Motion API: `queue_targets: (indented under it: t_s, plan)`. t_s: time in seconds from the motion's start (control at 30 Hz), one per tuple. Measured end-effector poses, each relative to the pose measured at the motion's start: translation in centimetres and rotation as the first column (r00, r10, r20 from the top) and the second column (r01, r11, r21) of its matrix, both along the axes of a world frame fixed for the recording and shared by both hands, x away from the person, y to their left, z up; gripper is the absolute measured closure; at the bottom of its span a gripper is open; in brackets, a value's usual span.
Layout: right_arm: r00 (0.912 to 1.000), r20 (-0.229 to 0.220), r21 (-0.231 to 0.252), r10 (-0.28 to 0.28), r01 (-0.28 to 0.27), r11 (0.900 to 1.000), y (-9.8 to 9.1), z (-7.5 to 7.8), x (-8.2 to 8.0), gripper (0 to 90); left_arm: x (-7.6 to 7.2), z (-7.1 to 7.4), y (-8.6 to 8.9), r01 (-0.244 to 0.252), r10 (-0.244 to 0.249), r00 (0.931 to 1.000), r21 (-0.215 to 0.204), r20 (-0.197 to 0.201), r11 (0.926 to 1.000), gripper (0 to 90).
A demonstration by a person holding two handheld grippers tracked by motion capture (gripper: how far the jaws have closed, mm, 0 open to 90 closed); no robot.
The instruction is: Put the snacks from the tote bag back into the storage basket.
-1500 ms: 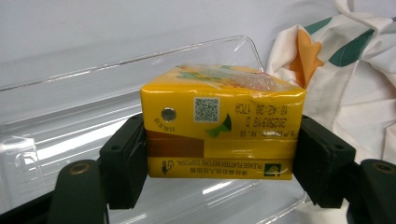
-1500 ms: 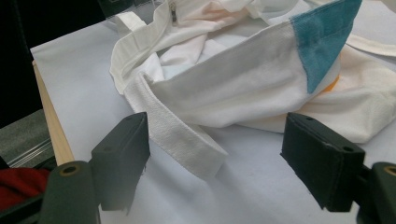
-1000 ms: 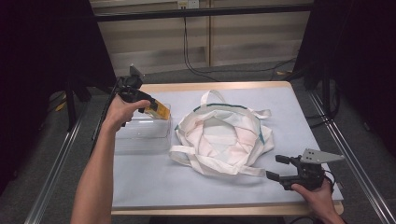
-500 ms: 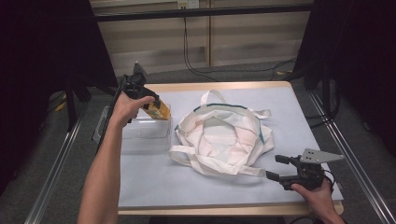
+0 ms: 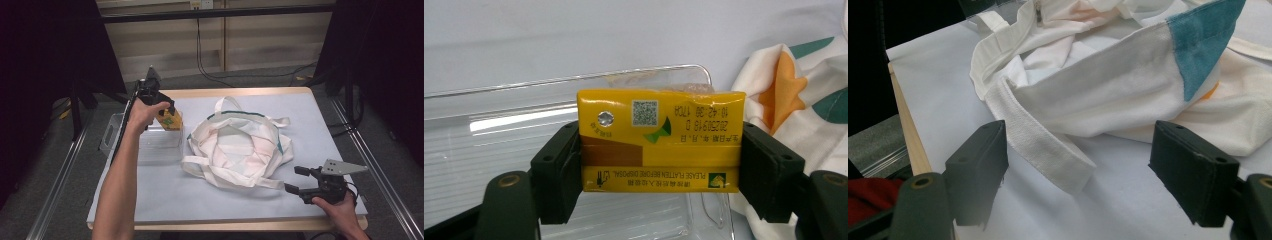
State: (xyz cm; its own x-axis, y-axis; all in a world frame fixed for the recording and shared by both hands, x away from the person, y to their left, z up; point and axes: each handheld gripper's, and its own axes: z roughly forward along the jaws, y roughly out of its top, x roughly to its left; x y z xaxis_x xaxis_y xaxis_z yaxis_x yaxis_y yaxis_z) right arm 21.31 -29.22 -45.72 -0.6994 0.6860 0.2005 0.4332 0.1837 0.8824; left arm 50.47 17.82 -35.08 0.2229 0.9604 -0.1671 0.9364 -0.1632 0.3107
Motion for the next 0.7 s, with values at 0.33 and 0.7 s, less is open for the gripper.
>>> queue_targets:
  t_s: [0.33, 0.7]
  plan:
    - [1.0000, 0.001, -0.001, 0.002, -0.002, 1.0000, 0.0, 0.0, 0.1, 23.2, 0.1, -0.8, 0.1, -0.030, 0.031, 0.9993, -0.023, 0.020, 0.9993, 27.8]
    - [0.9999, -0.008, -0.005, -0.006, 0.006, 1.0000, 0.0, -0.1, 0.1, 23.2, 0.2, -1.6, -0.8, -0.034, 0.033, 0.9983, 0.011, 0.047, 0.9994, 27.8]
